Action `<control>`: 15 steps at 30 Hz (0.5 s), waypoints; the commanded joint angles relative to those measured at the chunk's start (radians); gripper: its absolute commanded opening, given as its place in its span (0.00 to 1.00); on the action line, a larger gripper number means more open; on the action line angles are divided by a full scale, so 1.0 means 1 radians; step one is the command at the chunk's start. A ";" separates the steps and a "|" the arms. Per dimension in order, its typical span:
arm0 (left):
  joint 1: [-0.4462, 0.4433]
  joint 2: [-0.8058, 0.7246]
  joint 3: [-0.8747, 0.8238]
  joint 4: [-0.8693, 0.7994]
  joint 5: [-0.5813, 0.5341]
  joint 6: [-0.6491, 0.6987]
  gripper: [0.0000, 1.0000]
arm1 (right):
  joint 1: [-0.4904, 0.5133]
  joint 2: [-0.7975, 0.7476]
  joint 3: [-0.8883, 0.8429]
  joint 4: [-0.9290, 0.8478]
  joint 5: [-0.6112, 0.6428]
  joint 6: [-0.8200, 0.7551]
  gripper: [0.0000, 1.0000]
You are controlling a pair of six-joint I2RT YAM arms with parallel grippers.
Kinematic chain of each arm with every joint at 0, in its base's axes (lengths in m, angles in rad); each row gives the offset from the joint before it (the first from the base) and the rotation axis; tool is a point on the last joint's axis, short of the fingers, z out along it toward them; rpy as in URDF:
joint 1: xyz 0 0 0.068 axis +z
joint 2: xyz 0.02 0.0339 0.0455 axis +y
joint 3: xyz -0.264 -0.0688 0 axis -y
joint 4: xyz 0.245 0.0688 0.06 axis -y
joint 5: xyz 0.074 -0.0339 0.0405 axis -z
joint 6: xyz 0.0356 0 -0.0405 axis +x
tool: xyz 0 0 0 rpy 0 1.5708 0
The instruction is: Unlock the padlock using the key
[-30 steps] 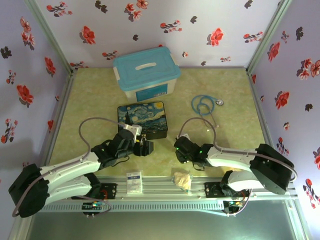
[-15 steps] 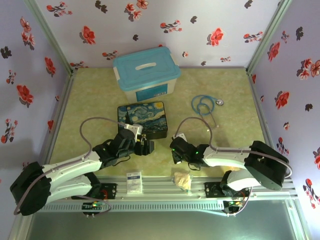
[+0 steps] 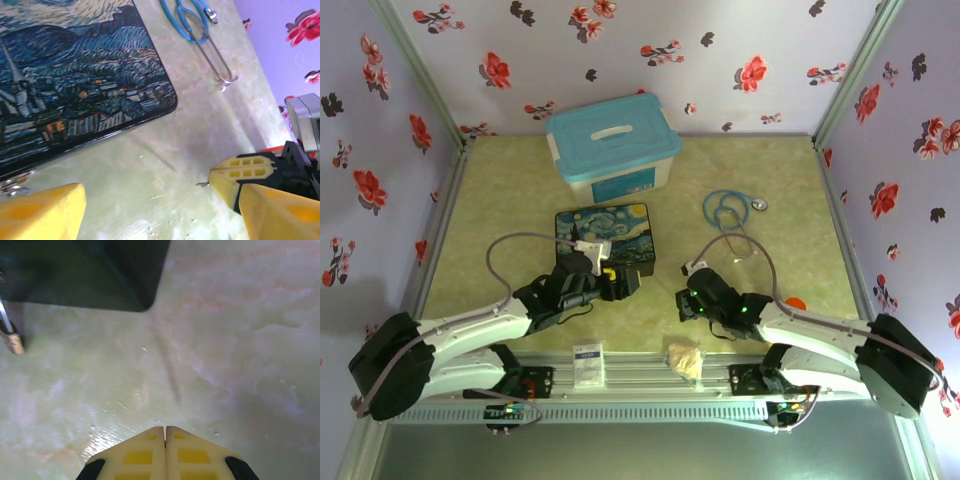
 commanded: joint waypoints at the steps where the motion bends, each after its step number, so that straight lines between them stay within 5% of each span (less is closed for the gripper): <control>1: -0.012 0.004 -0.008 0.137 0.018 -0.129 0.78 | -0.007 -0.040 -0.022 0.024 -0.025 -0.022 0.00; 6: -0.023 -0.029 -0.004 0.129 -0.016 -0.208 0.80 | -0.012 -0.064 -0.009 0.031 -0.022 -0.010 0.00; 15: -0.025 -0.062 -0.039 0.358 -0.042 -0.551 0.92 | -0.013 -0.027 0.174 0.137 0.034 -0.056 0.00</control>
